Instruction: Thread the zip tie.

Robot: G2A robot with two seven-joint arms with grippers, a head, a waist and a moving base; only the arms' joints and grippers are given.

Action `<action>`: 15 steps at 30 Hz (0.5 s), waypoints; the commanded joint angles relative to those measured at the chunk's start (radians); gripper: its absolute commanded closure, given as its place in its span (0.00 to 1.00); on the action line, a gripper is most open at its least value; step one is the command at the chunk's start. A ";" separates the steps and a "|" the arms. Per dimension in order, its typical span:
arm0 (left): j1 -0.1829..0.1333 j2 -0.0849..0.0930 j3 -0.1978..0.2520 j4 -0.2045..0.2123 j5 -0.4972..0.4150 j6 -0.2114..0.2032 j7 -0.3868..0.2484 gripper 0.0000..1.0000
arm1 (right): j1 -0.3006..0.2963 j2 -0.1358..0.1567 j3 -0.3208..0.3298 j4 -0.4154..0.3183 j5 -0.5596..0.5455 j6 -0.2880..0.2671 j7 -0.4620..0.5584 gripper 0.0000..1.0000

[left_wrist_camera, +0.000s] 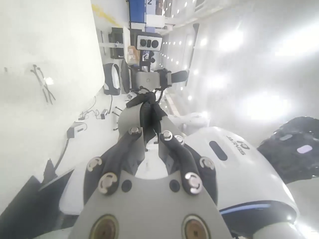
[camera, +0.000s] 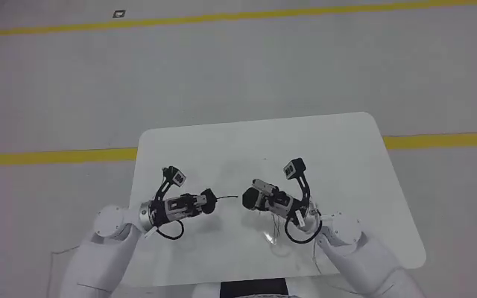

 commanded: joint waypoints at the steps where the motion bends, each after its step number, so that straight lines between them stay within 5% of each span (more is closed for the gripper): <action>1: -0.019 0.000 0.007 0.033 -0.009 -0.018 -0.028 1.00 | 0.012 0.000 -0.004 0.011 0.007 0.019 0.036 0.00; 3: -0.034 0.000 0.004 0.061 -0.006 -0.031 -0.004 1.00 | 0.012 0.000 -0.004 0.011 0.007 0.019 0.036 0.00; 9: -0.035 -0.001 0.011 0.053 0.005 -0.034 0.016 1.00 | 0.009 -0.003 -0.013 0.013 0.025 0.026 0.027 0.00; 15: -0.049 0.004 0.018 0.078 0.001 -0.074 -0.052 1.00 | 0.043 -0.013 -0.051 0.069 0.118 0.081 0.108 0.00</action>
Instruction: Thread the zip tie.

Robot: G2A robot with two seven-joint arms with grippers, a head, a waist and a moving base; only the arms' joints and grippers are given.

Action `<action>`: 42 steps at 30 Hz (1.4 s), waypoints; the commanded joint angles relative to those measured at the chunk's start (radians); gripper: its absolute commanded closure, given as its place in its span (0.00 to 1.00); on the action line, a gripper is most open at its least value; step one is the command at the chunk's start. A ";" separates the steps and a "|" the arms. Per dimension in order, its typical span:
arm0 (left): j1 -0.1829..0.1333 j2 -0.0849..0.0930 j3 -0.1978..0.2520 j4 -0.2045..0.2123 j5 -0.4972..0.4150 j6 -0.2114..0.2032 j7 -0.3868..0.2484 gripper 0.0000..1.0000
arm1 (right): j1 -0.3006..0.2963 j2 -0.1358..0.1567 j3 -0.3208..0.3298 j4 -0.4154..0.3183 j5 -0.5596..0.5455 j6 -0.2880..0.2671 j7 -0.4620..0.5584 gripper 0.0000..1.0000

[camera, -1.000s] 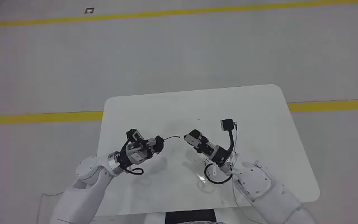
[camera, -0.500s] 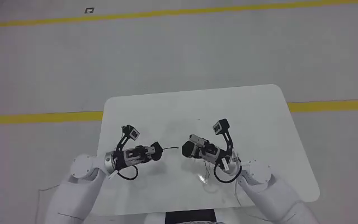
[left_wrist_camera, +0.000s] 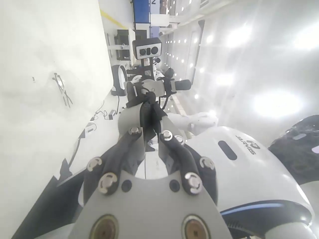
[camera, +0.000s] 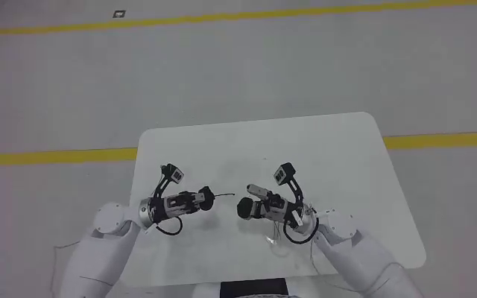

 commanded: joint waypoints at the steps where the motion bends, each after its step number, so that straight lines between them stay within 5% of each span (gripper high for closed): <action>1: -0.004 0.003 0.002 0.008 -0.007 -0.009 -0.042 1.00 | 0.008 -0.002 -0.008 0.015 0.027 0.020 0.019 0.00; 6: -0.008 0.011 -0.012 0.021 -0.045 -0.017 -0.124 1.00 | 0.008 -0.002 -0.008 0.015 0.027 0.020 0.019 0.00; 13: -0.008 0.011 -0.013 0.021 -0.046 -0.019 -0.128 1.00 | 0.012 -0.006 -0.017 0.013 0.028 0.018 0.018 0.00; 14: -0.008 0.011 -0.013 0.021 -0.046 -0.019 -0.128 1.00 | 0.014 -0.007 -0.018 0.016 0.032 0.014 0.024 0.45; 15: -0.008 0.011 -0.013 0.021 -0.046 -0.019 -0.128 1.00 | 0.017 -0.008 -0.021 0.021 0.033 0.008 0.029 0.58; 20: -0.008 0.011 -0.013 0.021 -0.046 -0.019 -0.128 1.00 | 0.032 -0.016 -0.038 0.048 0.040 -0.023 0.037 0.82; 42: -0.008 0.011 -0.013 0.021 -0.046 -0.019 -0.128 1.00 | 0.056 -0.034 -0.067 0.125 0.034 -0.060 0.062 1.00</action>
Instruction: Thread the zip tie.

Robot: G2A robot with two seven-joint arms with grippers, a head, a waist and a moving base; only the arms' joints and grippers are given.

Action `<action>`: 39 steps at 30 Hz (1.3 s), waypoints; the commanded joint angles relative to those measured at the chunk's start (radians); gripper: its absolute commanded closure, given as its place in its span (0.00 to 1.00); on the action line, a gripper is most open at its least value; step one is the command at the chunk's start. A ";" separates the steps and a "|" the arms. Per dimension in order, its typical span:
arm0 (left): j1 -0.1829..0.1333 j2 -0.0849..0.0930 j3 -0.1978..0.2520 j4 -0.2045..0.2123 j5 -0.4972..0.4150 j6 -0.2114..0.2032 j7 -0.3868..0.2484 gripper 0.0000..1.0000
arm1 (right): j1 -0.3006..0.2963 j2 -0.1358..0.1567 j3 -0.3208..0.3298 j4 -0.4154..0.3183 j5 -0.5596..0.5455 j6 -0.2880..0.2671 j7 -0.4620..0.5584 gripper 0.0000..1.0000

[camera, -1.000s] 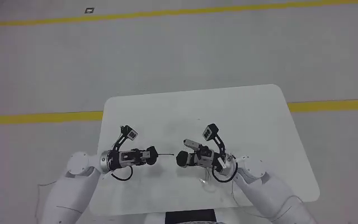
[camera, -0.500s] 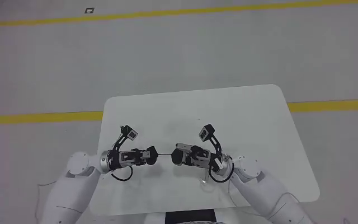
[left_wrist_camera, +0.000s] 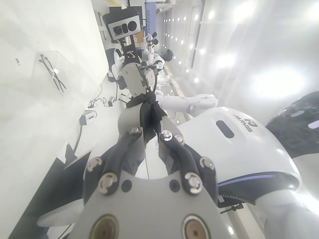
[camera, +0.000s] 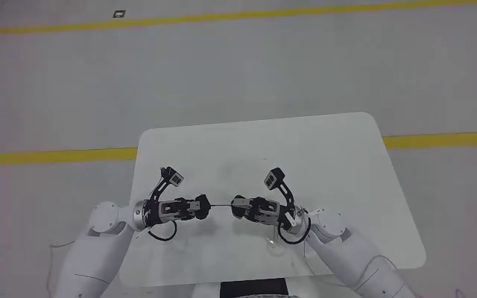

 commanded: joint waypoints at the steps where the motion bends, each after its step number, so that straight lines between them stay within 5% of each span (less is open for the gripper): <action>1: 0.000 0.000 0.000 0.000 0.000 0.000 0.000 1.00 | 0.000 0.000 0.001 0.000 -0.005 -0.001 -0.002 1.00; 17: 0.000 0.000 0.000 0.000 0.000 0.000 0.000 1.00 | -0.016 0.001 0.015 -0.015 -0.044 -0.007 -0.010 1.00; 18: 0.000 0.000 0.000 0.000 0.000 0.000 0.000 1.00 | -0.017 0.001 0.015 -0.015 -0.044 -0.006 -0.010 0.92; 20: 0.000 0.000 0.000 0.000 0.000 0.000 0.000 1.00 | -0.019 0.000 0.016 -0.016 -0.042 -0.007 -0.009 0.32; 22: 0.000 0.000 0.000 0.000 0.000 0.000 0.000 1.00 | -0.021 0.000 0.018 -0.017 -0.042 -0.009 -0.008 0.28; 28: 0.000 0.000 0.000 0.000 0.000 0.000 0.000 1.00 | -0.024 0.000 0.020 -0.018 -0.043 -0.006 -0.006 0.50; 39: 0.000 0.000 0.000 0.000 0.000 0.000 0.000 1.00 | -0.018 -0.005 0.012 -0.020 -0.034 -0.016 0.010 0.65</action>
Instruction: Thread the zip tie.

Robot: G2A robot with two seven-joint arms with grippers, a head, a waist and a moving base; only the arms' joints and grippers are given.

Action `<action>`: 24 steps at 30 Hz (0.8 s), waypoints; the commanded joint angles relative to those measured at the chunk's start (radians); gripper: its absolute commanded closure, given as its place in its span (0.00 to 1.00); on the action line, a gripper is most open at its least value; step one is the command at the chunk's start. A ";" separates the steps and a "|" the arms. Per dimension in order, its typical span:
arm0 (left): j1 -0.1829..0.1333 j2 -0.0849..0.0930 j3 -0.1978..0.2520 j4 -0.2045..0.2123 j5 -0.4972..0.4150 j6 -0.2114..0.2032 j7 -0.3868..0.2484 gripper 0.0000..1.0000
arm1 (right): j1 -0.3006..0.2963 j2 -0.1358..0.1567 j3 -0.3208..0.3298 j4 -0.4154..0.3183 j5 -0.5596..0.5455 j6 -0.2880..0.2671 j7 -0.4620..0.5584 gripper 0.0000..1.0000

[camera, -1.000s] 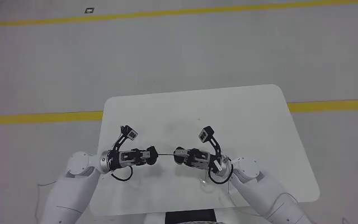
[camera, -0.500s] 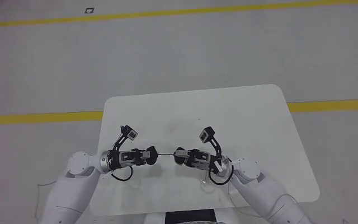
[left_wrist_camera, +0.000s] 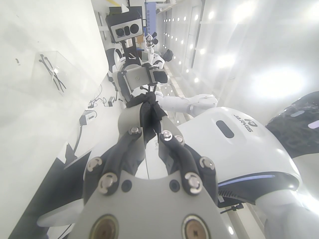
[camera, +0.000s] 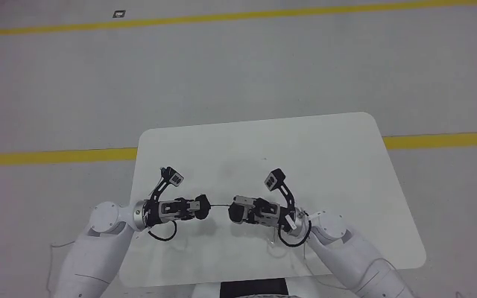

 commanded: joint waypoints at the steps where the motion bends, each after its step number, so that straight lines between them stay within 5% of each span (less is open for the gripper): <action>1: 0.000 0.000 0.000 0.000 0.000 0.000 0.000 1.00 | 0.002 -0.001 -0.003 -0.001 0.002 0.000 0.004 0.68; 9: 0.000 0.000 0.000 0.000 0.000 0.000 0.000 1.00 | 0.011 -0.007 -0.016 0.009 0.005 -0.005 0.003 0.81; 12: 0.000 0.000 0.000 0.000 0.000 0.000 0.000 1.00 | 0.012 -0.008 -0.017 0.010 0.003 -0.006 0.002 1.00; 24: 0.000 0.000 0.000 0.000 0.000 0.000 0.000 1.00 | 0.009 -0.009 -0.011 0.009 -0.011 -0.015 0.002 1.00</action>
